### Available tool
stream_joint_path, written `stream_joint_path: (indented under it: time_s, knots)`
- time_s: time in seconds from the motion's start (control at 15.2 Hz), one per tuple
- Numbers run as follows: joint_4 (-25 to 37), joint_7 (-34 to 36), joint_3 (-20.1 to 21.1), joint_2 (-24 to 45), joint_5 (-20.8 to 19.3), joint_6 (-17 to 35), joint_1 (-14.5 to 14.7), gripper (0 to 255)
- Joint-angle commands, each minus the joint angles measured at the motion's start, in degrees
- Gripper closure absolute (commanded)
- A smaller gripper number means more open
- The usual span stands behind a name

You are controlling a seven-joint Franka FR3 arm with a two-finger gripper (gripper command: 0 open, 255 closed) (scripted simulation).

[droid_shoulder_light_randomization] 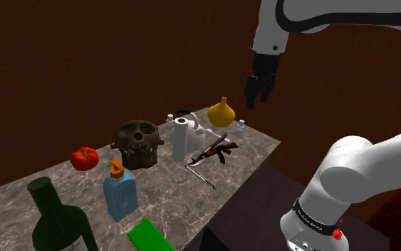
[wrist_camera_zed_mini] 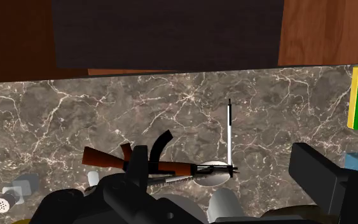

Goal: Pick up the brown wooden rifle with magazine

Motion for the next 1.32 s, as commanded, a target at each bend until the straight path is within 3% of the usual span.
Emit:
stream_joint_path:
  time_s: [0.0, 0.66, 0.99, 1.25]
  knots:
    - [0.00, 0.00, 0.00, 0.00, 0.00, 0.00, 0.00, 0]
    - [-18.02, 1.14, -3.02, 2.66, 2.68, 27.84, -2.86, 0]
    - [-23.56, 0.45, -4.81, 9.95, 5.26, 44.16, -3.43, 0]
    - [-25.65, -1.76, -7.15, 19.10, 9.31, 58.16, -2.25, 0]
